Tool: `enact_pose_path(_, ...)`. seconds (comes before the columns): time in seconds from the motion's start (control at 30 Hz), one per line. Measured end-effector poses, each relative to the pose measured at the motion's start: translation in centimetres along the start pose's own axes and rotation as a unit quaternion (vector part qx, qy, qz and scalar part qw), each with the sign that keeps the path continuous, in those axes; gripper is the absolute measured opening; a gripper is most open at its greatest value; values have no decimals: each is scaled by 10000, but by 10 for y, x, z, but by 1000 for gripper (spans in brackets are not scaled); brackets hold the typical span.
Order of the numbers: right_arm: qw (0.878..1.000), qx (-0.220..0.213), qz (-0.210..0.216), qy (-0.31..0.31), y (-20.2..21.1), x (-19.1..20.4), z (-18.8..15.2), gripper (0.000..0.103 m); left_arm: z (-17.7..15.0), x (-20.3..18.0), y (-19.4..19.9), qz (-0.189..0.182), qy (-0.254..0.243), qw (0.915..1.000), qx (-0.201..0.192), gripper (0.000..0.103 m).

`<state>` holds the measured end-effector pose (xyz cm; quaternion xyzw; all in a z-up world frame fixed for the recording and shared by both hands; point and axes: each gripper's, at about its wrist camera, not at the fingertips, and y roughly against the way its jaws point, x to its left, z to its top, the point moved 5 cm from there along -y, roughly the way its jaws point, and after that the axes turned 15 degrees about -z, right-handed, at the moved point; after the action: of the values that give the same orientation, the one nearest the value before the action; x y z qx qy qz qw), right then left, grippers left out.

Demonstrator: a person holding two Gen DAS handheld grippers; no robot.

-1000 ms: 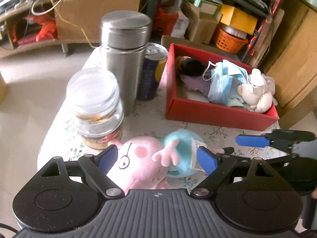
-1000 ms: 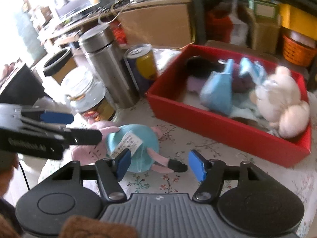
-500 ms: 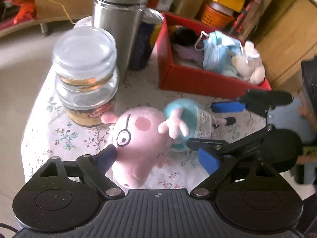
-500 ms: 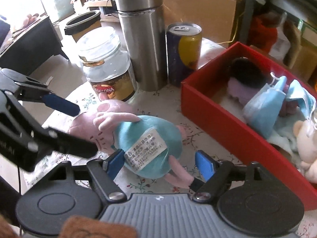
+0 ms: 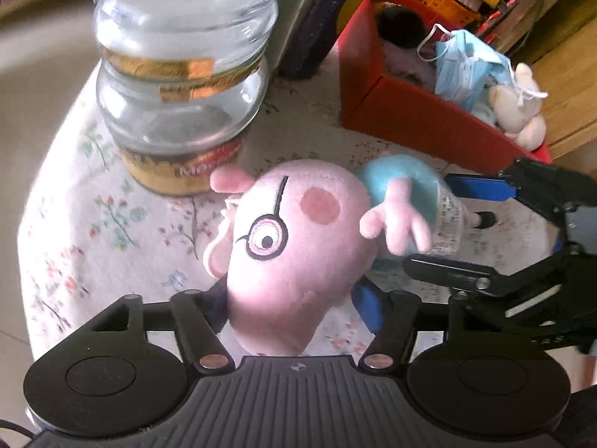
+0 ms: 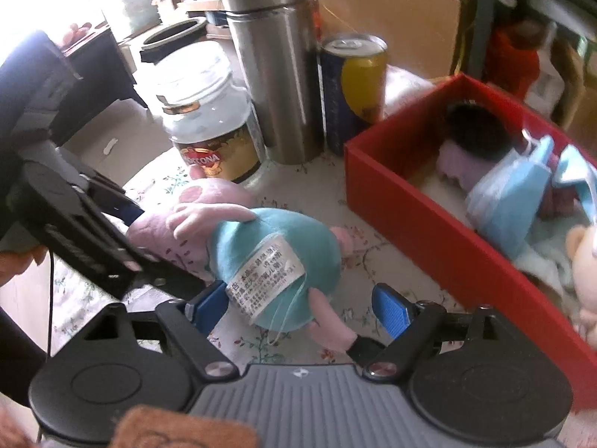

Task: Organize soft objects
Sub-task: 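Close left tool on the pink pig plush while right tool grasps the teal plush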

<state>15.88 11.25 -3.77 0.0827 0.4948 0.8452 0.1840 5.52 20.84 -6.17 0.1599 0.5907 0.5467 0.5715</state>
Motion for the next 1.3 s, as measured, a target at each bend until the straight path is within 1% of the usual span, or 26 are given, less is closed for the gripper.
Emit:
enact_pose_path(0.03,10000,-16,52,6,1,0,1,45,0,-1,-1,26,-21,10000,-22,64)
enact_pose_path(0.07,9999,1,108,-23,1,0,1,42,0,-2,0,47,-54,10000,-36,63)
enact_pose_path(0.13,9995,69,247,-158,3,0,0,31,0,-5,2,107,-183,9998,-58,62)
enact_pose_path(0.27,9995,182,194,-160,6,5,-5,28,-4,-10,1,254,-398,9989,-15,61)
enact_pose_path(0.33,9994,311,161,-76,5,10,-10,21,-3,-8,-1,265,-372,9990,13,61)
enact_pose_path(0.4,9991,408,141,3,2,13,-16,19,-2,-8,-3,263,-358,9990,19,61)
enact_pose_path(0.43,9990,438,112,-10,-1,13,-18,19,-1,-8,-4,302,-381,9988,22,62)
enact_pose_path(0.5,9991,397,-92,81,-8,15,-19,19,-1,-7,-5,373,-367,9986,31,62)
enact_pose_path(0.63,9991,403,-116,103,-9,13,-14,18,2,-3,-5,257,-283,9993,1,61)
enact_pose_path(0.67,9988,459,-99,138,-8,13,-14,15,2,-3,-4,264,-301,9992,-4,61)
enact_pose_path(0.73,9984,553,-103,80,-5,12,-18,1,2,-6,-2,293,-364,9989,-39,60)
enact_pose_path(0.83,9967,728,-275,-246,-9,7,-28,0,2,-10,2,124,-340,9992,-152,57)
enact_pose_path(0.9,9956,718,-157,-573,-5,2,-29,0,3,-13,5,66,-325,9992,-230,57)
enact_pose_path(0.97,9933,668,-37,-943,1,-8,-27,0,5,-12,10,-101,-175,9992,-339,57)
enact_pose_path(1.1,9839,422,329,-1706,20,-30,-22,0,9,-11,25,-416,27,9974,-595,57)
enact_pose_path(1.2,9781,237,487,-2009,33,-41,-18,0,11,-19,37,-499,-60,9955,-800,57)
enact_pose_path(1.3,9775,77,470,-2055,43,-45,-13,0,14,-26,43,-532,-110,9944,-909,57)
